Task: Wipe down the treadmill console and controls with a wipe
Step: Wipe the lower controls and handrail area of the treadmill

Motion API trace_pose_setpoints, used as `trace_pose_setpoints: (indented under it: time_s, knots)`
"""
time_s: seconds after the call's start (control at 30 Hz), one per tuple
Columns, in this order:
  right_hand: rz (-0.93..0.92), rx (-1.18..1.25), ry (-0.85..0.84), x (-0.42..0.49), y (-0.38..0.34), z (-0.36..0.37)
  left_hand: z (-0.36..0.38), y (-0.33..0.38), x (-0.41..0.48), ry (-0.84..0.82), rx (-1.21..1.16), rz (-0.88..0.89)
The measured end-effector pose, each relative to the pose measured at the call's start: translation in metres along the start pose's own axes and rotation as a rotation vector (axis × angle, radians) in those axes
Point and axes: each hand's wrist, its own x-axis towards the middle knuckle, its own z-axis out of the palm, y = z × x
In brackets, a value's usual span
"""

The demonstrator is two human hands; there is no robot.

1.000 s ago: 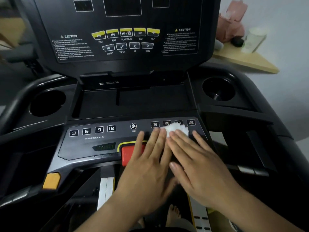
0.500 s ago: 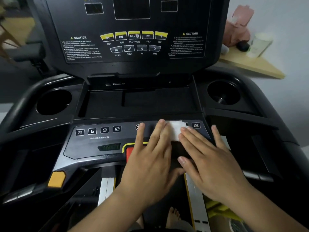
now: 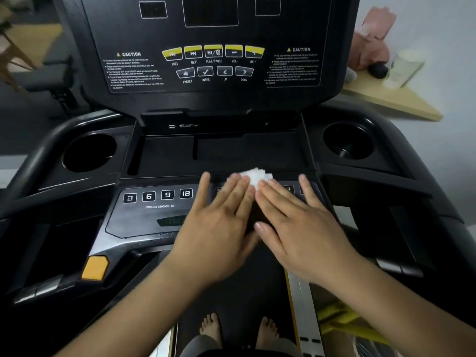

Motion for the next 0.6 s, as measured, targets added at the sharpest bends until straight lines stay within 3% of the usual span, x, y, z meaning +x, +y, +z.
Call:
trace_pose_setpoints:
  time_s: [0.3, 0.47, 0.6]
  knots:
    - [-0.092, 0.092, 0.015, -0.012, -0.028, 0.002, 0.004, -0.014, -0.038, 0.04, -0.148, 0.06]
    - [-0.093, 0.116, -0.007, 0.032, -0.026, -0.014, -0.006, -0.038, -0.015, 0.012, -0.141, -0.047]
    - [-0.135, 0.111, -0.017, 0.024, -0.036, -0.009, 0.0, -0.042, -0.032, 0.046, -0.182, -0.007]
